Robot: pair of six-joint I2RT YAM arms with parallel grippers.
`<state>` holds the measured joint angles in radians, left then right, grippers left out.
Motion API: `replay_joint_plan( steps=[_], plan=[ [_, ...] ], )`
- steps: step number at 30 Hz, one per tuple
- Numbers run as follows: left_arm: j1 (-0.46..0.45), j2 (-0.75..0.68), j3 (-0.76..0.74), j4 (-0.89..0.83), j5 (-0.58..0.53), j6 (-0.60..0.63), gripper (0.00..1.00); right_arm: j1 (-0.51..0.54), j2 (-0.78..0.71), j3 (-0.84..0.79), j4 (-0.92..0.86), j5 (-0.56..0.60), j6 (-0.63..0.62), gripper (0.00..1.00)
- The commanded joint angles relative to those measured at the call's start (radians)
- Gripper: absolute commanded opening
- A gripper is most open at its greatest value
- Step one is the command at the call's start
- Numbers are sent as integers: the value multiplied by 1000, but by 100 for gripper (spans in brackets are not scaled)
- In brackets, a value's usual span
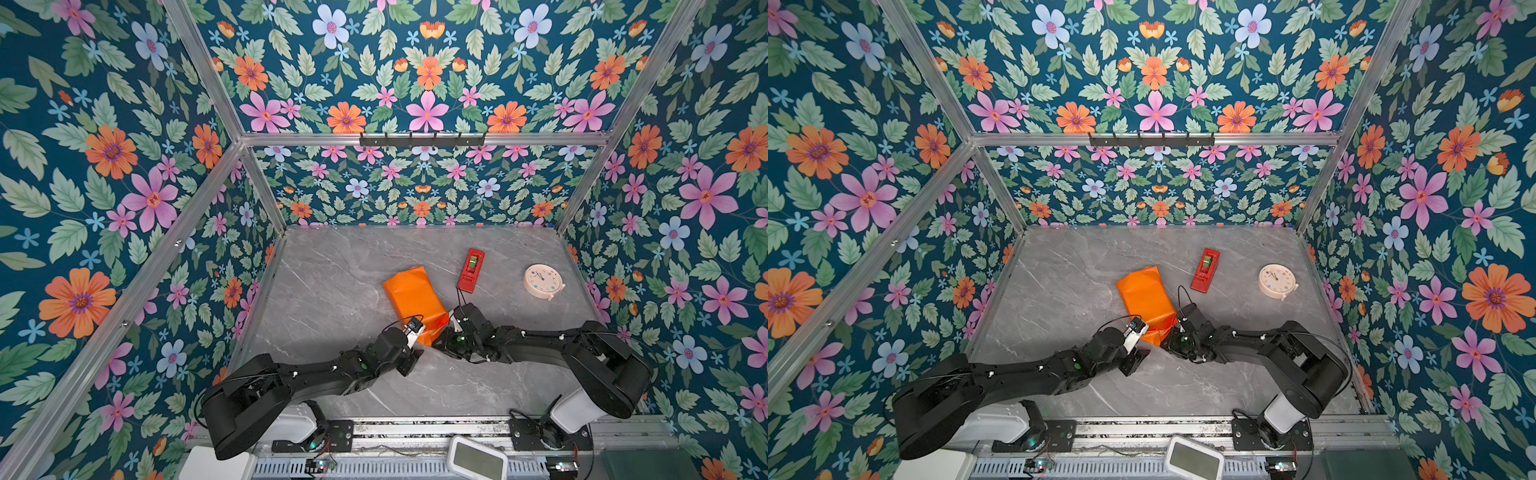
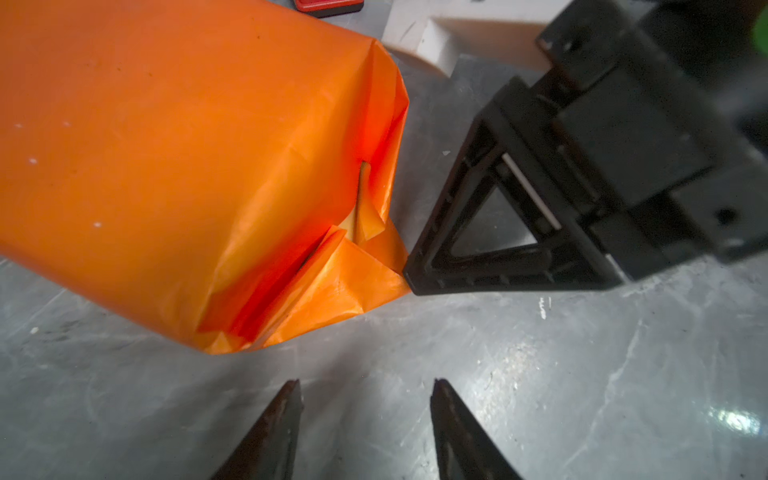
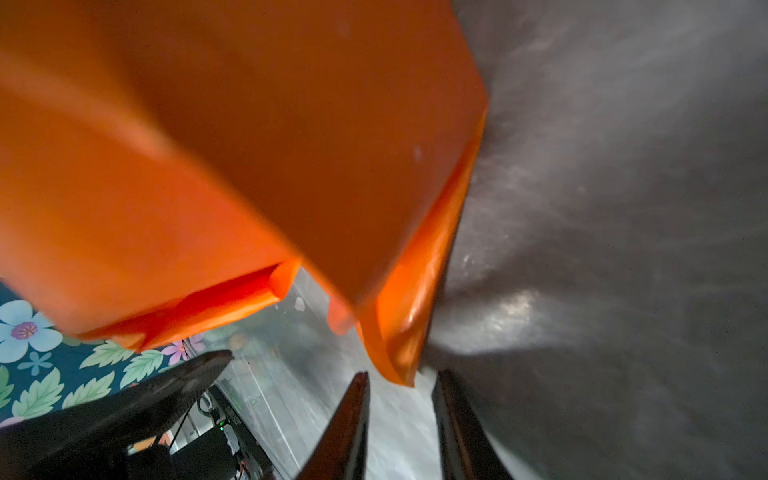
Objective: Wrap the gift box in paper
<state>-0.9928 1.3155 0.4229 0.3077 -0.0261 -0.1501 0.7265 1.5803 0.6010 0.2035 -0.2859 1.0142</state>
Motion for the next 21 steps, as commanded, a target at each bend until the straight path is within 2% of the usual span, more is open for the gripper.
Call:
replay_joint_plan(
  steps=[1,8,21],
  plan=[
    [1,-3,-5,28,-6,8,54,5,11,-14,-2,88,49,31],
    [0,12,-7,37,3,9,54,8,23,-55,82,117,84,29],
    [0,45,-13,60,14,10,54,23,47,-92,189,141,133,20]
  ],
)
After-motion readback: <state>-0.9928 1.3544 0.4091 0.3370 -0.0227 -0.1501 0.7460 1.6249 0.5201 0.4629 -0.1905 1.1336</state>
